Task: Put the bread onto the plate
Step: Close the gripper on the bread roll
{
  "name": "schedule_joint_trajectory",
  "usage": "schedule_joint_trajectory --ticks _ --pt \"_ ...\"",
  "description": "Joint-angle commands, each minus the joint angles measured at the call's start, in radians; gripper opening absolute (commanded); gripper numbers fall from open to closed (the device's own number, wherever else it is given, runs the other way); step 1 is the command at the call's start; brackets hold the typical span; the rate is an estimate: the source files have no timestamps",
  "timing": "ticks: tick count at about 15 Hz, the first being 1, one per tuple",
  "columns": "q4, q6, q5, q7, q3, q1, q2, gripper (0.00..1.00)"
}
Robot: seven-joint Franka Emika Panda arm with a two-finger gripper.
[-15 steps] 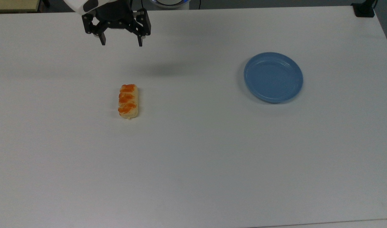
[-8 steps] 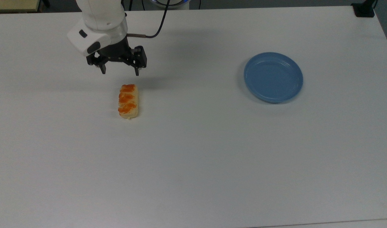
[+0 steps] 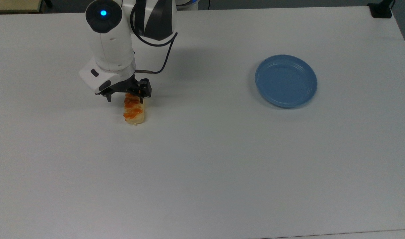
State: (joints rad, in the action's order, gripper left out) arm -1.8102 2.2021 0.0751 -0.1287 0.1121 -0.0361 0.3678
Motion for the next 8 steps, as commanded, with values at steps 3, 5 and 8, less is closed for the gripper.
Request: schedule_joint_trajectory --ticks 3,5,8 --pt "-0.005 0.024 0.014 0.006 -0.006 0.01 0.026 0.7" --pt "0.002 0.018 0.009 0.036 -0.006 0.012 0.02 0.4" --pt "0.006 -0.034 0.005 0.105 -0.057 0.015 -0.033 0.23"
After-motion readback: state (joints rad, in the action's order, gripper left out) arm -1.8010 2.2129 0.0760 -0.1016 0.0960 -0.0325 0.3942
